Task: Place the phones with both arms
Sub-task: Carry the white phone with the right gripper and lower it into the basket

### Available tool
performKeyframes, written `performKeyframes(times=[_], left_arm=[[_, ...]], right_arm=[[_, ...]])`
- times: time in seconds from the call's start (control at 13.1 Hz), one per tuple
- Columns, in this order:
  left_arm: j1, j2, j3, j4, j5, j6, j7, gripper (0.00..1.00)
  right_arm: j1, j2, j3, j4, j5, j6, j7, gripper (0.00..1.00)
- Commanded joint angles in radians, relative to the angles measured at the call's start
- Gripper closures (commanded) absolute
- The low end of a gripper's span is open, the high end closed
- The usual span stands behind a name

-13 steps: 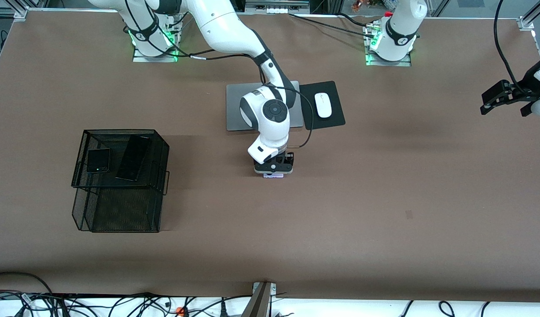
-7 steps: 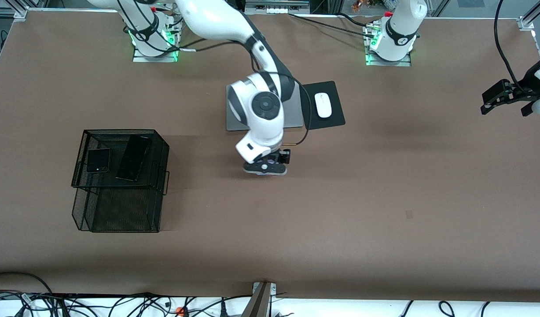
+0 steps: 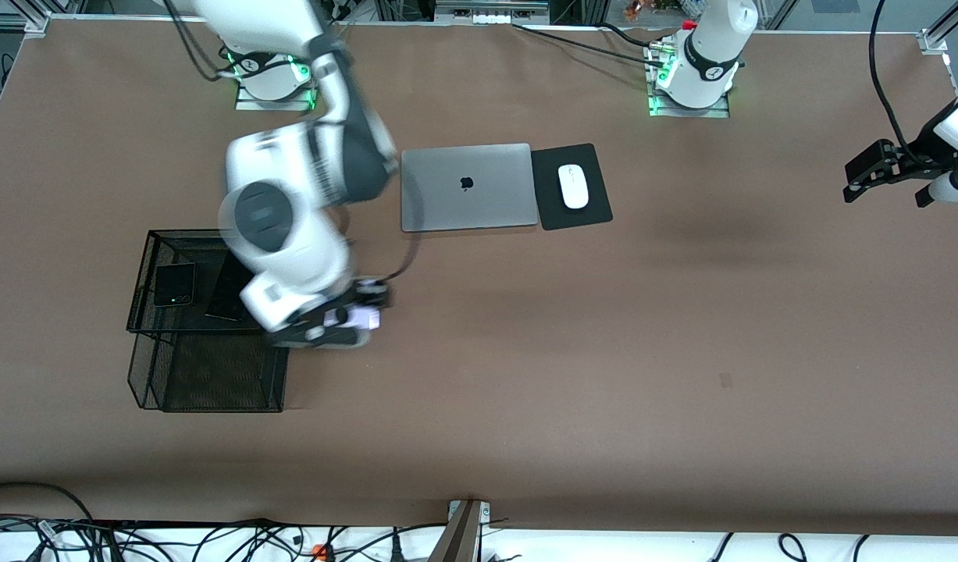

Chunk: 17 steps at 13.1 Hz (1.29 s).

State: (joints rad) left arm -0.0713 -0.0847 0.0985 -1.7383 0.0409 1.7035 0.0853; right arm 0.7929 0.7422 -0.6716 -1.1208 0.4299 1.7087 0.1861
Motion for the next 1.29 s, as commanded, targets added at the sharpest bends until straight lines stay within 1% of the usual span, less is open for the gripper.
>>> performKeyframes(times=[0.0,0.15,0.38,0.53,0.69,0.76,0.99,1.07,1.14,1.22], left_arm=[[0.002,-0.009,0.001,0.006,0.014,-0.012,0.01,0.0],[0.001,-0.009,-0.002,0.012,0.013,-0.019,0.008,0.0],[0.001,-0.007,0.001,0.016,0.013,-0.027,0.008,0.0],[-0.001,-0.007,-0.002,0.017,0.013,-0.027,0.008,0.0],[0.001,-0.007,-0.002,0.017,0.013,-0.027,0.008,0.0],[-0.001,-0.007,-0.002,0.017,0.013,-0.027,0.008,0.0],[-0.001,-0.007,-0.002,0.017,0.013,-0.027,0.008,0.0],[-0.001,-0.007,-0.002,0.017,0.013,-0.027,0.008,0.0],[0.001,-0.006,-0.002,0.017,0.013,-0.027,0.008,0.0],[-0.001,-0.006,-0.002,0.017,0.013,-0.027,0.008,0.0]], right_arm=[[-0.148,-0.014,0.014,-0.005,0.0,-0.008,-0.233,1.0],[-0.243,0.003,0.015,-0.007,0.0,0.017,-0.38,1.0],[-0.339,0.069,0.02,-0.017,0.007,0.11,-0.49,1.0],[-0.366,0.124,0.024,-0.027,0.018,0.167,-0.496,1.0],[-0.368,0.149,0.029,-0.071,0.044,0.222,-0.496,1.0],[-0.373,0.155,0.046,-0.094,0.065,0.259,-0.497,1.0],[-0.376,0.183,0.082,-0.109,0.072,0.316,-0.481,1.0],[-0.382,0.192,0.087,-0.114,0.101,0.327,-0.481,0.78],[-0.383,0.201,0.087,-0.116,0.133,0.328,-0.481,0.24],[-0.385,0.201,0.087,-0.114,0.138,0.328,-0.481,0.0]])
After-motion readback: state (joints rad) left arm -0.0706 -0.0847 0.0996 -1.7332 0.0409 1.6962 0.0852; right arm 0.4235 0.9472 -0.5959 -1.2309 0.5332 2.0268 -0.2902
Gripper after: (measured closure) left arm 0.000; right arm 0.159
